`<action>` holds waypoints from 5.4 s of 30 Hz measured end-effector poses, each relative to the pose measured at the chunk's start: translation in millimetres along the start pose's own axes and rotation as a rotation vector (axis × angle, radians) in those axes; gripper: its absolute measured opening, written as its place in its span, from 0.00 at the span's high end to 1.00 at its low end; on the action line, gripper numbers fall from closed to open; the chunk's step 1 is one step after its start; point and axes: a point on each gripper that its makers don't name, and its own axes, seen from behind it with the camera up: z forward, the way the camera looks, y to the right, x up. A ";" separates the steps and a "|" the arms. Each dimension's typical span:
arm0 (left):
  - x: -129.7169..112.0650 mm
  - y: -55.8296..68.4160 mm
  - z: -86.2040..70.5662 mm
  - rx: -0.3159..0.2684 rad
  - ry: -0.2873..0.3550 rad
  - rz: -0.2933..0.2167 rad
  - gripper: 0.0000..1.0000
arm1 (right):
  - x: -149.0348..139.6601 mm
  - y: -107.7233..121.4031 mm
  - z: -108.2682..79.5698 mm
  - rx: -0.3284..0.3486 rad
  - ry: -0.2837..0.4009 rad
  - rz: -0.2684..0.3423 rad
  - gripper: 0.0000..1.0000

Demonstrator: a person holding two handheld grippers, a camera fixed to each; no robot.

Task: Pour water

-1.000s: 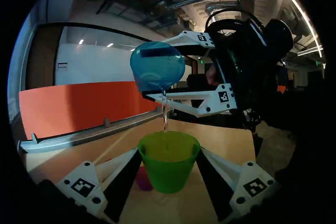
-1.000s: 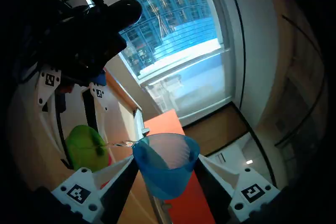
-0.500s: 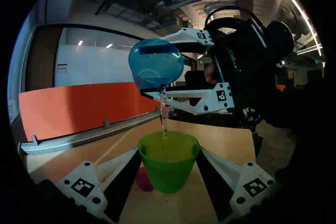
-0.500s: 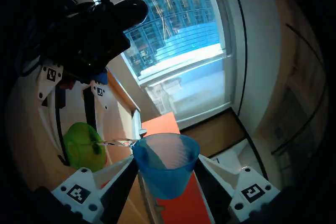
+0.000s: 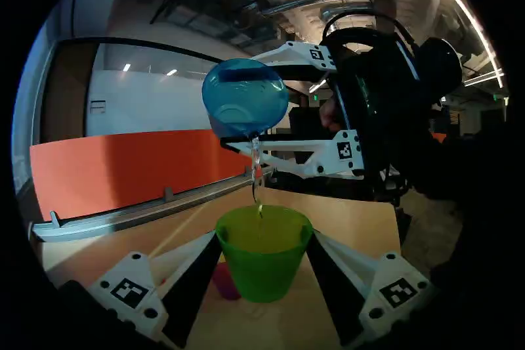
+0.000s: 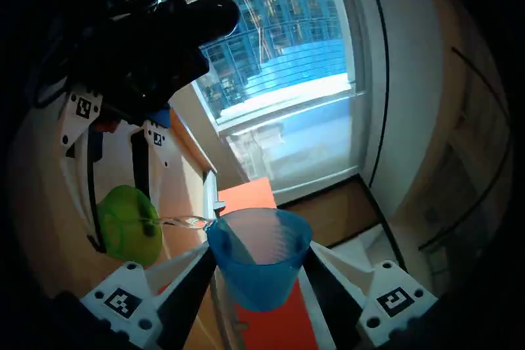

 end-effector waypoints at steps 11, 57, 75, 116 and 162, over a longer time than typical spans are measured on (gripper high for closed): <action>-1.2 -3.0 2.5 -0.002 0.000 -0.002 0.14 | -2.1 1.6 2.2 -0.005 0.000 -0.042 0.13; -2.9 -13.6 7.2 0.005 0.002 -0.008 0.14 | 4.2 6.4 14.8 -0.032 -0.002 -0.230 0.13; -1.6 -14.9 6.2 0.007 0.007 -0.007 0.14 | 17.7 8.4 18.5 -0.051 -0.011 -0.355 0.12; 6.3 -20.9 3.4 0.031 0.017 0.007 0.14 | 10.2 -12.4 -12.8 -0.001 0.044 0.529 0.13; -42.2 -89.8 -23.5 0.196 -0.151 0.071 0.14 | -64.3 -88.9 -84.2 0.122 -0.021 1.137 0.12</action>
